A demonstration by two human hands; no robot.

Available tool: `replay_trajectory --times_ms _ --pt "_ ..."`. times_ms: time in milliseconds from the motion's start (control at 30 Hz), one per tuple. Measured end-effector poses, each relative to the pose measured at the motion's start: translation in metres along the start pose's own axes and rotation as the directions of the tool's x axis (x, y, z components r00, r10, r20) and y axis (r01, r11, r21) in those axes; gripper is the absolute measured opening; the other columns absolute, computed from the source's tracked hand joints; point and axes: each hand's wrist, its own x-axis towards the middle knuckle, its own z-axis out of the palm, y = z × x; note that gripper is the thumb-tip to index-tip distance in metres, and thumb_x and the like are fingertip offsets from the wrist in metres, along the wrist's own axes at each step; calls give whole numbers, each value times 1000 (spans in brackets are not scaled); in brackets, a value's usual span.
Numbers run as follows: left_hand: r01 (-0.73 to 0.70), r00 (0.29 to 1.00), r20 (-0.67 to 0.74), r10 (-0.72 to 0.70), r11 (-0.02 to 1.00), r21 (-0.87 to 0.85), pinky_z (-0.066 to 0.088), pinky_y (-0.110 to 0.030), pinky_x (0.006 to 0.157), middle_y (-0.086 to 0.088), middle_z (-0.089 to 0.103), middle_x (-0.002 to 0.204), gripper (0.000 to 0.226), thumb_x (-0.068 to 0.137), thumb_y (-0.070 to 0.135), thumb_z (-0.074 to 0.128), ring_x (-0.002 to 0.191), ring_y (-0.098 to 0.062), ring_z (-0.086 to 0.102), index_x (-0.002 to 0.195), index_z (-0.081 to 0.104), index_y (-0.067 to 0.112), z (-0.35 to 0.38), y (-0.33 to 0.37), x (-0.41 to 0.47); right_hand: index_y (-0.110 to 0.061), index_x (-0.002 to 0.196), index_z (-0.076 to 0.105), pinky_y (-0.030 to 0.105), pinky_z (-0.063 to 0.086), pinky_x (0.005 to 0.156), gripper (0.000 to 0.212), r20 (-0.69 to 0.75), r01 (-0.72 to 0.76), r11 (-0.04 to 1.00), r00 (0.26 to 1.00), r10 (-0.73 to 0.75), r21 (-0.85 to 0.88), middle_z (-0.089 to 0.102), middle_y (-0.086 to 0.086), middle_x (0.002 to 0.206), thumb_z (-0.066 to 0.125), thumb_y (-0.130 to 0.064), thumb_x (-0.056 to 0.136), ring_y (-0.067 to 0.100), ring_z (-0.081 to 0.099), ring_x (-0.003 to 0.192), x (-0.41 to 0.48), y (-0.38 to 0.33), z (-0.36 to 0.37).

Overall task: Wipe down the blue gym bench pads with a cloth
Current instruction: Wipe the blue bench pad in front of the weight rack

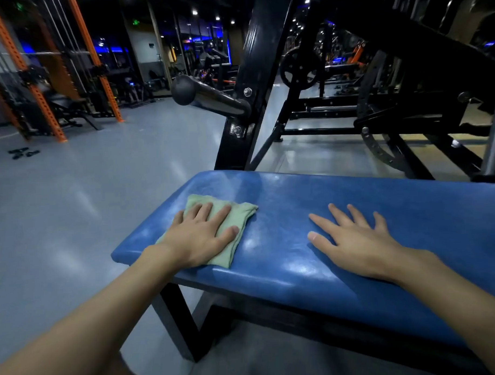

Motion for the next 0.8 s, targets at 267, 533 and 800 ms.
replay_trajectory --times_ms 267,533,800 --pt "-10 1000 -25 10 1000 -6 11 -50 119 -2 18 163 93 70 79 -6 151 -23 8 155 9 44 -1 59 -12 -54 151 3 58 -8 117 67 23 -40 999 999 40 -14 -7 -12 165 11 -76 88 18 -12 152 -26 67 -7" --pt "-37 999 4 37 999 -24 6 -49 120 -5 12 165 94 70 78 -6 152 -22 4 156 6 42 -6 121 -23 -53 151 3 57 -10 117 66 -9 -3 1000 1000 3 -28 -9 -12 165 10 -75 90 18 -15 151 -43 114 -18" --pt "-101 995 -11 101 995 -16 8 -54 118 -7 14 164 83 80 75 3 151 -25 6 156 8 40 -3 194 -25 -47 152 23 53 -2 120 51 -78 31 997 997 -25 69 9 -19 163 17 -54 102 6 2 151 -67 148 -17"
